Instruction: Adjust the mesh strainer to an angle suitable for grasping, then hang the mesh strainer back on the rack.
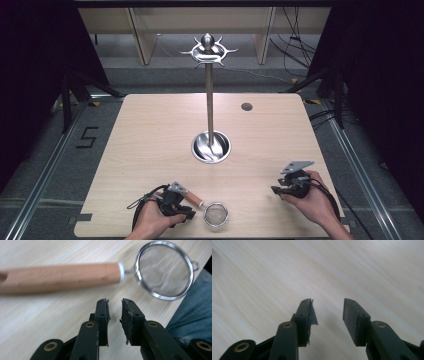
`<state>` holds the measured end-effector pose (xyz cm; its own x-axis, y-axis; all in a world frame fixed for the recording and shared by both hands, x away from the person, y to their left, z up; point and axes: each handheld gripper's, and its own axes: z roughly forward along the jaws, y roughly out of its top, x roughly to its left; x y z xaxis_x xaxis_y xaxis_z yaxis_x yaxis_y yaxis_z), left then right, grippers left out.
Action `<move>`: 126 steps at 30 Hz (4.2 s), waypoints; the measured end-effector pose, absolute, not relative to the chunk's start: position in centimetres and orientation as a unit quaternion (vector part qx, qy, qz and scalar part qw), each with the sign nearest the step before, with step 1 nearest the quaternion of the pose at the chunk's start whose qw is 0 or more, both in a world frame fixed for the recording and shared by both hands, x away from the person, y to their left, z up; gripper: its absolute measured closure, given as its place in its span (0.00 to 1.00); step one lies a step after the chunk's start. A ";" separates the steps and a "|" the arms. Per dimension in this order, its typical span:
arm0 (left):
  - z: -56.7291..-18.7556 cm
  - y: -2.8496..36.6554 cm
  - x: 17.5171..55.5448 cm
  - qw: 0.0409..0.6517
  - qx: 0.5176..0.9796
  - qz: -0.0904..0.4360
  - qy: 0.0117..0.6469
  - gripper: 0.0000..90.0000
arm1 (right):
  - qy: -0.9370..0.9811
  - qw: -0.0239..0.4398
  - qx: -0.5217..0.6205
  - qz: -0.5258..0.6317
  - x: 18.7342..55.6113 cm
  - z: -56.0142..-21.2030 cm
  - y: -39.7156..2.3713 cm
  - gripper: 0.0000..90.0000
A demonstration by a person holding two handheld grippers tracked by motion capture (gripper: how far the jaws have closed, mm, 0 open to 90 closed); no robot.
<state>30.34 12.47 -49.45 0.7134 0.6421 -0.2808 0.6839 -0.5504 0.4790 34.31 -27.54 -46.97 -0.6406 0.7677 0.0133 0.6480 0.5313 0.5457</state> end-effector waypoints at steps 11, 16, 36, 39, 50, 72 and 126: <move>-48.6 13.7 30.8 0.237 0.885 0.008 0.401 0.99 | 0.846 0.122 0.431 0.289 34.2 -46.3 -28.4 0.64; -48.9 13.5 31.6 0.232 0.879 0.011 0.417 0.99 | 0.840 0.129 0.435 0.298 34.2 -46.6 -28.5 0.64; -48.0 13.7 38.2 0.214 0.858 0.032 0.465 0.99 | 0.842 0.118 0.439 0.292 34.4 -46.7 -28.8 0.63; -47.9 13.3 38.8 0.213 0.857 0.039 0.468 0.99 | 0.841 0.117 0.441 0.291 34.4 -46.7 -28.8 0.63; -47.7 9.4 41.2 0.207 0.867 0.052 0.450 0.99 | 0.842 0.117 0.440 0.291 34.4 -46.8 -28.8 0.63; -48.4 2.9 42.5 0.202 0.882 0.043 0.423 0.99 | 0.839 0.118 0.441 0.297 34.5 -46.8 -28.9 0.63; -47.4 0.8 37.9 0.104 0.893 0.021 0.437 0.69 | 0.839 0.115 0.442 0.297 34.2 -47.0 -28.6 0.61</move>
<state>37.92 0.84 -47.41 0.6168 0.7853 -0.0534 0.7766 -0.5962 0.2036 34.24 -28.63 -46.99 -0.5832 0.8094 0.0696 0.6732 0.4336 0.5990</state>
